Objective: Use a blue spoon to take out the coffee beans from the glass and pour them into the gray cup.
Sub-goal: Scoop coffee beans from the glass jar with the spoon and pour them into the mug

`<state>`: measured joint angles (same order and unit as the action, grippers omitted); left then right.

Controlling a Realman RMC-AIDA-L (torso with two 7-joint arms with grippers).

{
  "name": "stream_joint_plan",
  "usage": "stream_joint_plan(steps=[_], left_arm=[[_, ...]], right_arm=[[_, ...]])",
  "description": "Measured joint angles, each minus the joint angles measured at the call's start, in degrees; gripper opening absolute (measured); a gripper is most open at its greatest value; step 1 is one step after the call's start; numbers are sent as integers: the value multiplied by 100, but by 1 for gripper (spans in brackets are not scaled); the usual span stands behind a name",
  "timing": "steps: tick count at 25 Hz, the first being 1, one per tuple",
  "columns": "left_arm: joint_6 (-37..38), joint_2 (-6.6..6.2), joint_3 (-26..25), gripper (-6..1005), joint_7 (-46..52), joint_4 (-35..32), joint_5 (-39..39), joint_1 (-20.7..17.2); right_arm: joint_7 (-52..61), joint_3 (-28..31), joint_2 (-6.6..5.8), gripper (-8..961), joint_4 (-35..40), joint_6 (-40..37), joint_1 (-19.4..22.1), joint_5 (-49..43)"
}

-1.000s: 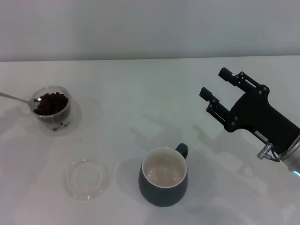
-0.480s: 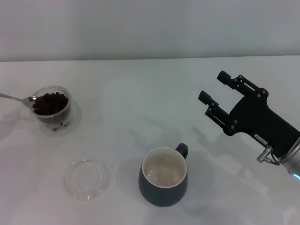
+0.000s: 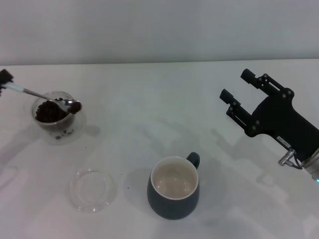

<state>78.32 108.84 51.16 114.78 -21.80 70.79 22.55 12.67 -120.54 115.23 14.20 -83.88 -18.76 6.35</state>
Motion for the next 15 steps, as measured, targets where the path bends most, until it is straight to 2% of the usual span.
stream_joint_plan(steps=[7,8,15], left_arm=[[100,90,322,131,256,47,103,253],[179,145,367,131,302,51,105,306],[302,223,580,131,440,58,121,510]], right_arm=[[-36,128,0,620,-4,4,20,78],[-36,134,0,620,-5,6,21,80],[-37,168,0,620,-6,19,-25,86]])
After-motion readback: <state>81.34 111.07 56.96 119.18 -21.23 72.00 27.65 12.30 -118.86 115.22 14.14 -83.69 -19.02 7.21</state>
